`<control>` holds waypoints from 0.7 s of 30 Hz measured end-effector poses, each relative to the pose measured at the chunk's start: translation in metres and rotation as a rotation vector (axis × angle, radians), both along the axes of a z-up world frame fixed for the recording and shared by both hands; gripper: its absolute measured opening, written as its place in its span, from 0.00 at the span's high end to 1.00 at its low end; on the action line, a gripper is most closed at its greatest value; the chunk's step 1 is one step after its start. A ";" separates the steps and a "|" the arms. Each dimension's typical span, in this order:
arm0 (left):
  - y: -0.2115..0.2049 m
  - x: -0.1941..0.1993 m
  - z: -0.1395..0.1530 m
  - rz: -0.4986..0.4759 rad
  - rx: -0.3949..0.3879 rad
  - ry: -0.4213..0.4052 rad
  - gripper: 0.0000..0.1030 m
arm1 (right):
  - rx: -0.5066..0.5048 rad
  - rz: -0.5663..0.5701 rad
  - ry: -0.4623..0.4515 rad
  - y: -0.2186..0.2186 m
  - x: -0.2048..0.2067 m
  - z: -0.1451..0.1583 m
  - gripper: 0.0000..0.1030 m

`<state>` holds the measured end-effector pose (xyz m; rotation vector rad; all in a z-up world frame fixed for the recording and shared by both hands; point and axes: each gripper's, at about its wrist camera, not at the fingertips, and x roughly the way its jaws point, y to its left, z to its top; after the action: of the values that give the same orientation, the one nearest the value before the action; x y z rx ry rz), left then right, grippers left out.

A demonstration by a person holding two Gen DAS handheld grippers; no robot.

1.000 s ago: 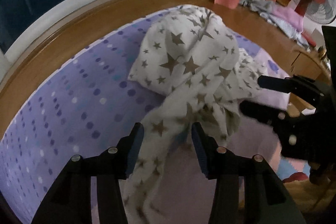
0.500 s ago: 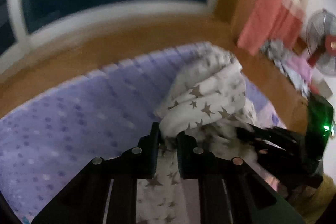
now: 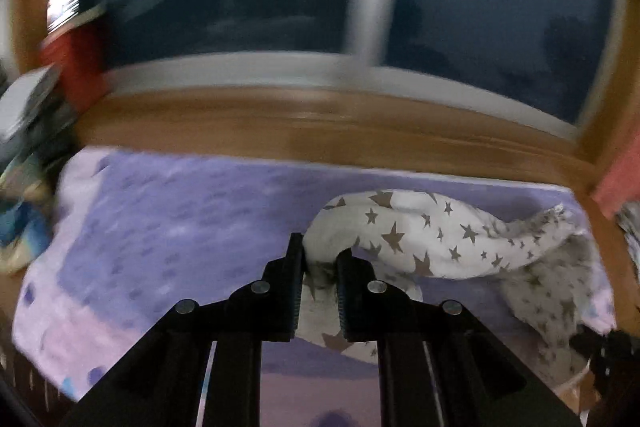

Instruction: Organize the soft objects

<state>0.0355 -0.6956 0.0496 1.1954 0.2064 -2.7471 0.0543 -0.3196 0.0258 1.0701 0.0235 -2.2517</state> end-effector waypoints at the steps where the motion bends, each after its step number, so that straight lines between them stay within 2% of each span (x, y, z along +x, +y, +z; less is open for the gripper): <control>1: -0.015 0.003 -0.005 0.035 0.004 -0.014 0.86 | 0.032 0.017 -0.028 -0.012 0.000 -0.010 0.89; 2: -0.030 0.006 -0.011 0.065 0.012 -0.030 0.86 | 0.060 0.032 -0.053 -0.022 0.000 -0.018 0.89; 4: -0.053 0.011 -0.025 0.101 0.036 -0.068 0.86 | 0.057 0.026 -0.043 -0.017 0.001 -0.007 0.89; 6: -0.065 0.013 -0.038 0.094 0.072 -0.114 0.86 | 0.054 0.021 -0.034 -0.012 0.002 0.004 0.89; 9: -0.065 0.017 -0.053 0.028 0.120 -0.157 0.84 | 0.050 0.012 -0.020 -0.004 0.004 0.021 0.86; 10: -0.063 0.019 -0.055 -0.001 0.129 -0.163 0.84 | 0.048 0.009 -0.016 -0.001 0.005 0.027 0.83; 12: -0.054 0.026 -0.054 -0.072 0.142 -0.150 0.80 | 0.045 0.003 -0.007 0.004 0.006 0.038 0.64; 13: -0.047 0.029 -0.050 -0.113 0.154 -0.139 0.78 | 0.044 -0.005 -0.002 0.007 0.007 0.043 0.47; 14: -0.041 0.032 -0.047 -0.156 0.167 -0.127 0.75 | 0.046 -0.051 0.005 0.014 0.003 0.044 0.37; 16: -0.029 0.034 -0.041 -0.233 0.191 -0.100 0.72 | 0.048 -0.142 0.019 0.029 -0.005 0.047 0.35; 19: -0.003 0.037 -0.027 -0.379 0.265 -0.058 0.60 | 0.051 -0.280 0.035 0.051 -0.017 0.050 0.35; 21: 0.023 0.036 -0.023 -0.481 0.284 -0.054 0.52 | 0.027 -0.378 -0.024 0.070 -0.026 0.033 0.35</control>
<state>0.0718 -0.6722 0.0269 1.5671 0.3547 -3.1683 0.0284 -0.2496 0.0584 1.1970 -0.1721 -2.5777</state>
